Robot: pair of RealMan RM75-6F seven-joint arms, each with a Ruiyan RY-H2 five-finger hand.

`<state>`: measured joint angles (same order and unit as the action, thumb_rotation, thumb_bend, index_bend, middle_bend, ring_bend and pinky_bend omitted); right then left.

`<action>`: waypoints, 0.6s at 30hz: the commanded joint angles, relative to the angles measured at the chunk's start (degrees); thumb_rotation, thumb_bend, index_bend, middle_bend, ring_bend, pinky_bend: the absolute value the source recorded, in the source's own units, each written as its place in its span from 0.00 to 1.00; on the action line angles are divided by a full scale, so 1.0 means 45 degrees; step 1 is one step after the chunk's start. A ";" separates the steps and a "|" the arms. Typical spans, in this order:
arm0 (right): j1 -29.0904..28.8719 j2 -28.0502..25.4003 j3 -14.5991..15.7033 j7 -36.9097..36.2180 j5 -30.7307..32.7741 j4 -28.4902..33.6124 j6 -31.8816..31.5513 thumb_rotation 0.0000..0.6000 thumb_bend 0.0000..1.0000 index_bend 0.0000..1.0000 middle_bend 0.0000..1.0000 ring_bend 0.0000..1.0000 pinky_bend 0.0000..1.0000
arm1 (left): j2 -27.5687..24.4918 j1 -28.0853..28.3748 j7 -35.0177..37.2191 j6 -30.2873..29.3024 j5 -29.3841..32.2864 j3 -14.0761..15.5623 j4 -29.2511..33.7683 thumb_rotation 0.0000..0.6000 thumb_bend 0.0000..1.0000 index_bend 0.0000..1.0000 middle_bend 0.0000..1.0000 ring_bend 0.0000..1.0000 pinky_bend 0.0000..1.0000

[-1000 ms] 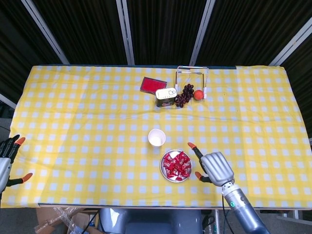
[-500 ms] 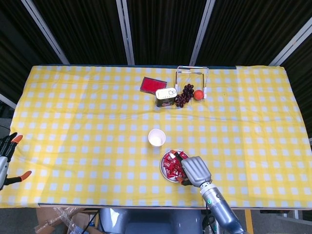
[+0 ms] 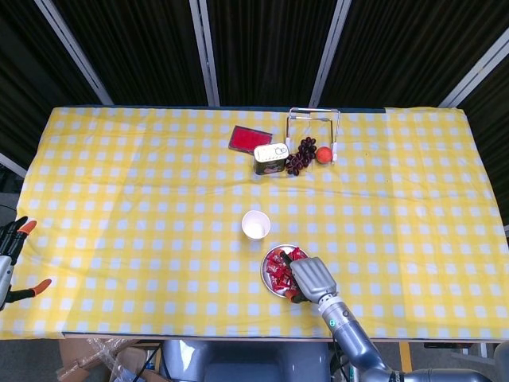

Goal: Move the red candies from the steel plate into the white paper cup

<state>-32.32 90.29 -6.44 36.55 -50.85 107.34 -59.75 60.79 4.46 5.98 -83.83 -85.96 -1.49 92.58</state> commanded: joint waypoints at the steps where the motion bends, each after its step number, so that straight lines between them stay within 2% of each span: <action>1: -0.0145 0.0126 0.0069 0.0082 0.0245 -0.0229 -0.0005 1.00 0.34 0.15 0.81 0.96 1.00 | -0.0002 0.0001 -0.0002 0.0017 0.0006 0.0009 0.0004 1.00 0.02 0.00 0.00 0.00 0.00; 18: -0.0608 0.0460 0.0161 -0.0297 0.1079 -0.1077 0.0131 1.00 0.34 0.15 0.81 0.96 1.00 | -0.0010 0.0030 -0.0149 0.0106 0.0089 0.0015 0.0079 1.00 0.02 0.00 0.00 0.00 0.00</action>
<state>-34.99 92.33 -5.74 35.27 -46.05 102.55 -59.19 60.74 4.59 5.31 -83.35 -85.55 -1.42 92.94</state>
